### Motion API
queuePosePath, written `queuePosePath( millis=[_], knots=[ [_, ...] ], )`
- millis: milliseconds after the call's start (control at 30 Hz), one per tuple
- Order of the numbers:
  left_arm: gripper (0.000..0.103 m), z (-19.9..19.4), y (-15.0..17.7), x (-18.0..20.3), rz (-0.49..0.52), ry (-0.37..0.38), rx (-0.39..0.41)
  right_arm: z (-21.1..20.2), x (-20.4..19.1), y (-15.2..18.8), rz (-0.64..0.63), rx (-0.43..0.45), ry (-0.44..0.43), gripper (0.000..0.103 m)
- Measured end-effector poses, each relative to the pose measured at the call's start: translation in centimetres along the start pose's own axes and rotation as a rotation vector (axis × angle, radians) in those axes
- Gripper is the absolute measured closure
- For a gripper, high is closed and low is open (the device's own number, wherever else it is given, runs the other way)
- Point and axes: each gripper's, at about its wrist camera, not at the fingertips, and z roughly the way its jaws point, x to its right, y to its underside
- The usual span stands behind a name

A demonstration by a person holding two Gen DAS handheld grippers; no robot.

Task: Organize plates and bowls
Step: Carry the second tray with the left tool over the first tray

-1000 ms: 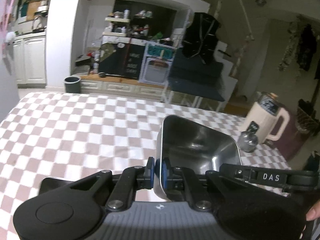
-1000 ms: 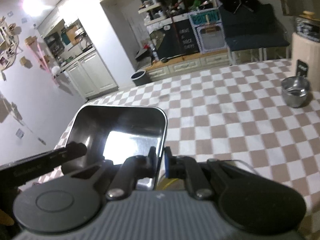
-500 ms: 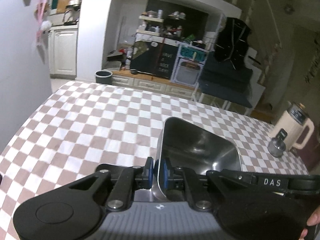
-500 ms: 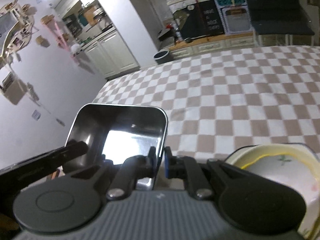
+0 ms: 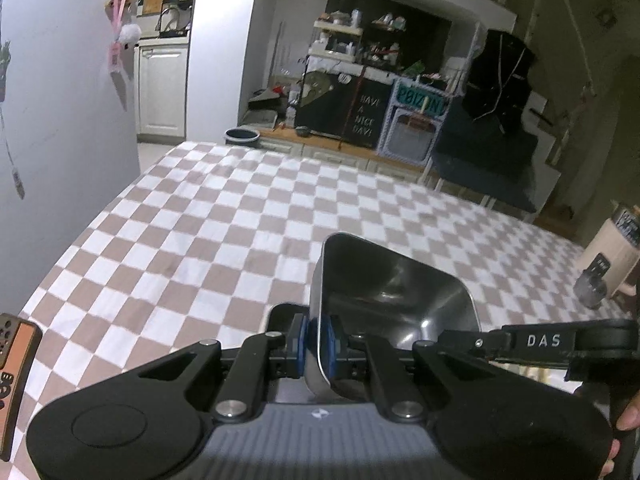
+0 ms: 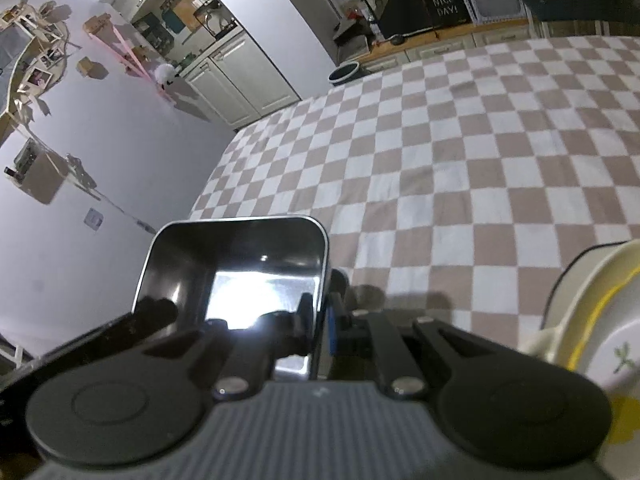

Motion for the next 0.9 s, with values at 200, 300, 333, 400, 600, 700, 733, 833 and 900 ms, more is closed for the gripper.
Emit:
queuePosePath(
  millis=[200, 300, 333, 400, 600, 700, 733, 833, 900],
  knots=[
    [0.093, 1.0, 0.2, -0.6, -0.001, -0.006, -0.028, 0.7, 0.2, 0.0, 0.012, -0.024, 0.009, 0.094],
    [0.093, 1.2, 0.3, -0.4, 0.01, -0.011, -0.036, 0.9, 0.0, 0.2, 0.012, -0.03, 0.019, 0.094],
    [0.092, 1.3, 0.4, -0.3, 0.014, -0.013, -0.038, 1.1, -0.1, 0.2, 0.011, -0.032, 0.021, 0.094],
    [0.089, 1.5, 0.5, -0.2, 0.023, -0.014, -0.045, 1.2, -0.1, 0.2, 0.013, -0.036, 0.025, 0.094],
    [0.089, 2.3, 0.7, -0.2, 0.038, -0.031, -0.068, 2.7, -1.2, -0.2, -0.003, -0.051, 0.041, 0.093],
    [0.089, 2.8, 0.7, -0.2, 0.045, -0.051, -0.072, 3.2, -1.5, -0.1, -0.012, -0.058, 0.046, 0.092],
    [0.089, 2.9, 0.7, -0.2, 0.046, -0.056, -0.073, 3.3, -1.5, 0.0, -0.016, -0.06, 0.048, 0.092],
    [0.089, 3.3, 0.7, -0.2, 0.051, -0.065, -0.075, 3.6, -1.6, 0.1, -0.023, -0.061, 0.054, 0.092],
    [0.089, 3.4, 0.8, -0.2, 0.055, -0.067, -0.079, 3.8, -1.6, 0.1, -0.021, -0.063, 0.056, 0.092]
  ],
)
